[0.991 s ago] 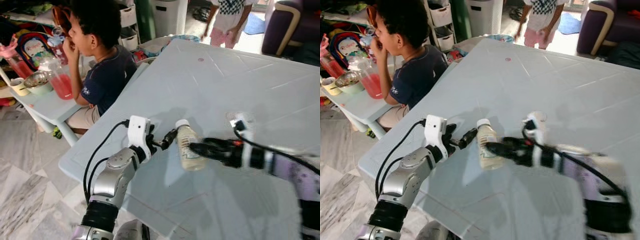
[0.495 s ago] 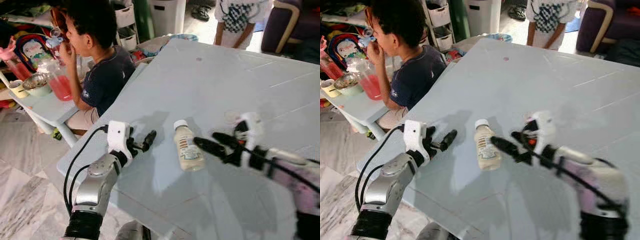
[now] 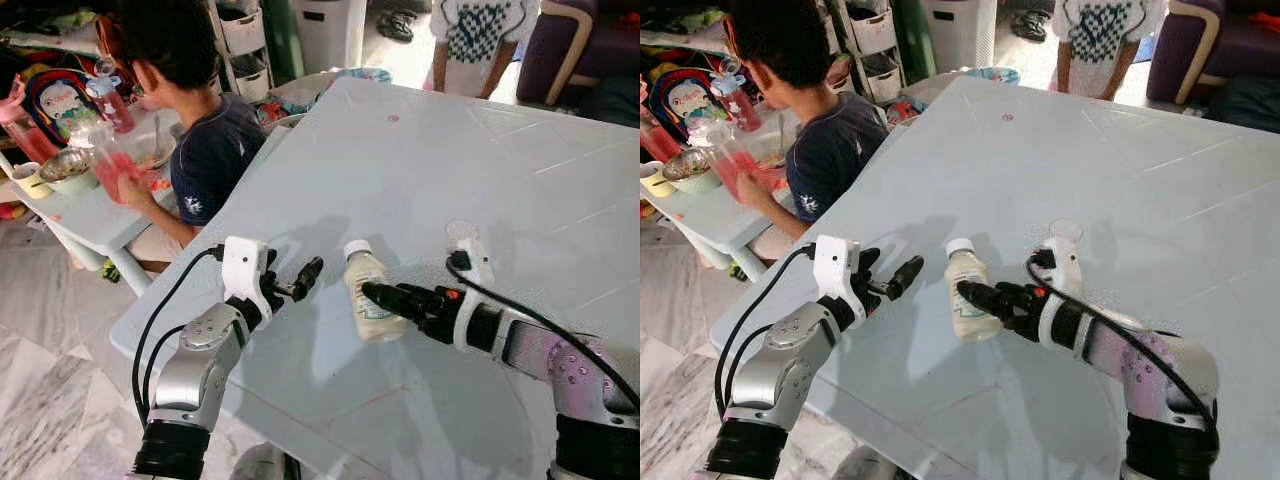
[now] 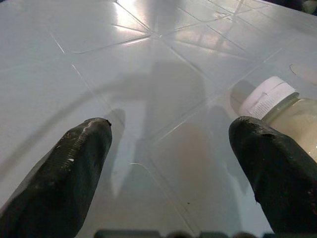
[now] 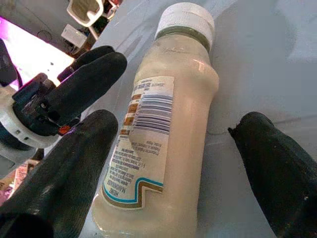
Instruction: Restocking fridge
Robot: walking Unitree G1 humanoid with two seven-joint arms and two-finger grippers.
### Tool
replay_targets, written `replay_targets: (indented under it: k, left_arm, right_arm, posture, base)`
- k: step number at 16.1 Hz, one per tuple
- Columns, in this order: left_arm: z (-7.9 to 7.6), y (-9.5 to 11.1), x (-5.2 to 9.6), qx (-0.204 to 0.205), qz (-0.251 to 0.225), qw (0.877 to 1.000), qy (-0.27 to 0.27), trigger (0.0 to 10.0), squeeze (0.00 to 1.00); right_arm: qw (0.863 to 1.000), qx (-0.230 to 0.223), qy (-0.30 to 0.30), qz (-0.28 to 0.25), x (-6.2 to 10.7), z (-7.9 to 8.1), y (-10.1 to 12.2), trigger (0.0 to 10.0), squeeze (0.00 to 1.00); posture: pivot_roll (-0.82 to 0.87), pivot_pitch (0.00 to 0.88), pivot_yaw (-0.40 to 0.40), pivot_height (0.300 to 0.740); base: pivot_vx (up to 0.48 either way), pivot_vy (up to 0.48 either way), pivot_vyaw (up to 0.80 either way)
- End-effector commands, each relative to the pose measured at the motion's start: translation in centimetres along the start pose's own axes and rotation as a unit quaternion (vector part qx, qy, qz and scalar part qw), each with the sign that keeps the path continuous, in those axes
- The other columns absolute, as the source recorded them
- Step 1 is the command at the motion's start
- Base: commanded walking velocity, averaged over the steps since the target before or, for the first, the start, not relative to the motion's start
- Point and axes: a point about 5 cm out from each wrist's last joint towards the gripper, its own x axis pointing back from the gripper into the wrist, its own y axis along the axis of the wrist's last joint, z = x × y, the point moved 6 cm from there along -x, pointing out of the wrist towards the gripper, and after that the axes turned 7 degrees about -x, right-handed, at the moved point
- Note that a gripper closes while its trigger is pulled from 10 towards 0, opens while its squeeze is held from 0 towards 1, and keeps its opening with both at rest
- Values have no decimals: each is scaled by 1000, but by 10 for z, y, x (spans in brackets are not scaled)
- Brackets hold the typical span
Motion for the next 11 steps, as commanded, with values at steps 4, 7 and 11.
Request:
replay_targets:
  k: [4,7,11]
  left_arm:
    - [-7,4,-2,1,-4,1000,-12,10000,0]
    - [-21,8,-5,4,-7,999,-43,10000,0]
    - [-32,10,-7,6,-9,998,-58,10000,0]
  right_arm:
    - [996,-68,55,12,-15,9,-6,10000,0]
    - [992,-80,93,43,-38,22,-14,10000,0]
    - [989,-85,111,49,-53,28,-11,3608,0]
  posture:
    - [-62,83,86,740]
    - [-47,80,81,740]
    - [-31,72,79,740]
  base:
    - [0,0,0]
    - [0,0,0]
    - [0,0,0]
